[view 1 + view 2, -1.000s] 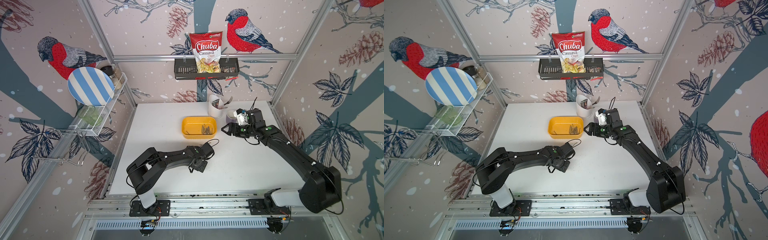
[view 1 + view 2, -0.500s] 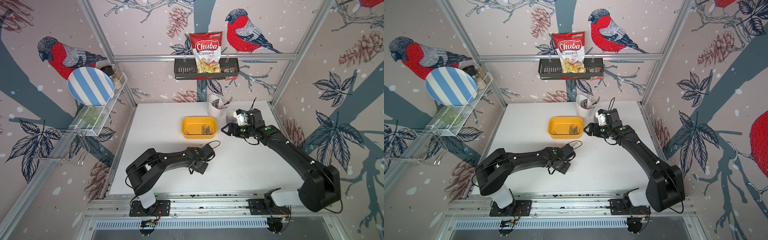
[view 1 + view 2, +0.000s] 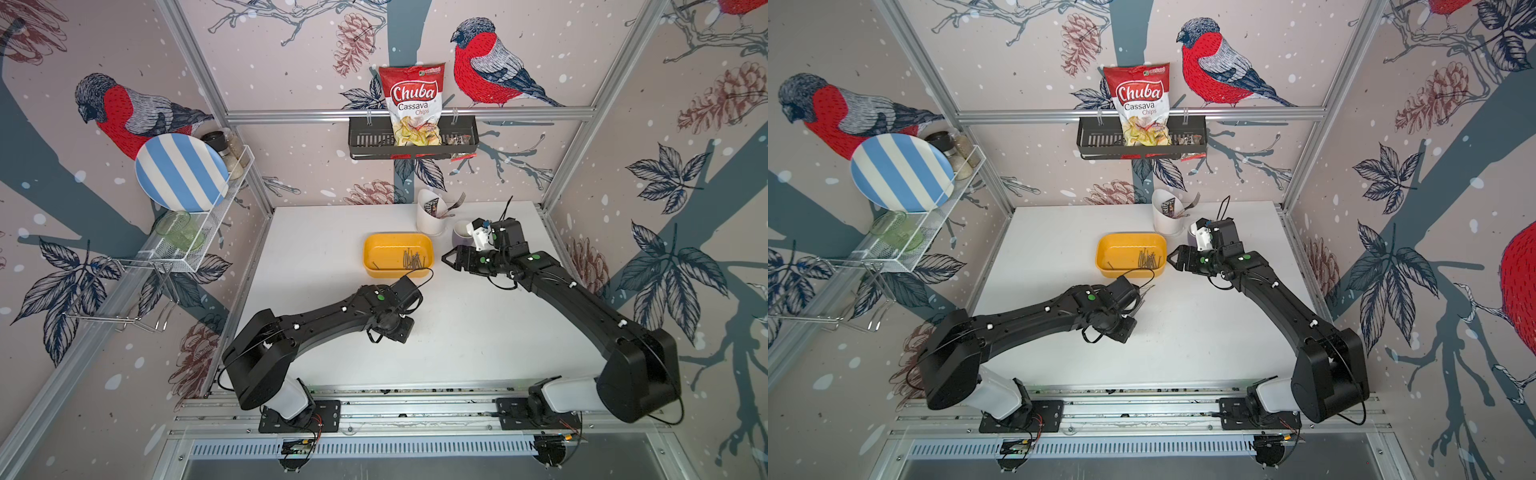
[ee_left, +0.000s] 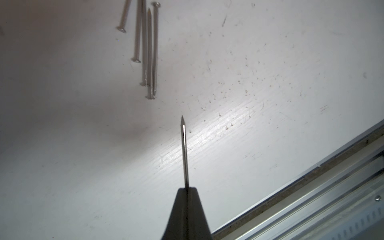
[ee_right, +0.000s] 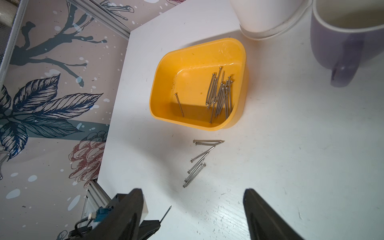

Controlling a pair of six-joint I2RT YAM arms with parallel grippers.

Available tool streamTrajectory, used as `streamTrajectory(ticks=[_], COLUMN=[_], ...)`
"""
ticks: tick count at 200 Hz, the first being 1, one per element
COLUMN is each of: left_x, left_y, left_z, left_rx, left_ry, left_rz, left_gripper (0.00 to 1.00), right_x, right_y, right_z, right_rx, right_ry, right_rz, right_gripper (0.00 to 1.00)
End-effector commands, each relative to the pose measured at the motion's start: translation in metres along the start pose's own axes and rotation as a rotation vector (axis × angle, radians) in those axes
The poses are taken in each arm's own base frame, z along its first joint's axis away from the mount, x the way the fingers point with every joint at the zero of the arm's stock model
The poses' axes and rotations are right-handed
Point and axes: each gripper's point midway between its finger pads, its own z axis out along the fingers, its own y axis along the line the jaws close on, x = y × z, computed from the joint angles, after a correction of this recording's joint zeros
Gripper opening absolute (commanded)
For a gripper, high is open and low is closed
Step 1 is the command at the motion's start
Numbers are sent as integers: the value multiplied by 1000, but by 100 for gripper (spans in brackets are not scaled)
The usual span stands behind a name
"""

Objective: Put the nails on the desktop into the storage box
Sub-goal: Pick up the nail from the center of the board, then place the nail in the storage box.

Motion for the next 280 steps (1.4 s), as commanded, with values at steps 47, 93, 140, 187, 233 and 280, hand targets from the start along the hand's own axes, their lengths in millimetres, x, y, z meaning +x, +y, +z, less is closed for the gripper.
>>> streamTrajectory(ticks=[47,93,140,187,233,280], left_x=[-105,-175,-217,-230,-232,-234], left_y=[42,62,66,76,82,81], left_z=[-66,-56,-15,28,64,76], left_rx=[121,186,214,213,227,243], left_ry=[-312,-362,-320,-259,-206,-191], left_rz=[-252,-311,-309,-312,-324,-333], left_gripper=[0,0,0,0,0,12], right_x=[-8,-10,-11,-10,-9,-7], right_y=[7,13,14,11,7,4], right_z=[-1,-2,-7,-12,-12,-10], right_rx=[-24,-14,33,67,92,116], right_ry=[-23,-24,-14,-11,-5,8], right_rz=[1,-14,-54,-66,-62,-69], right_gripper=[80,79,80,79,80,80])
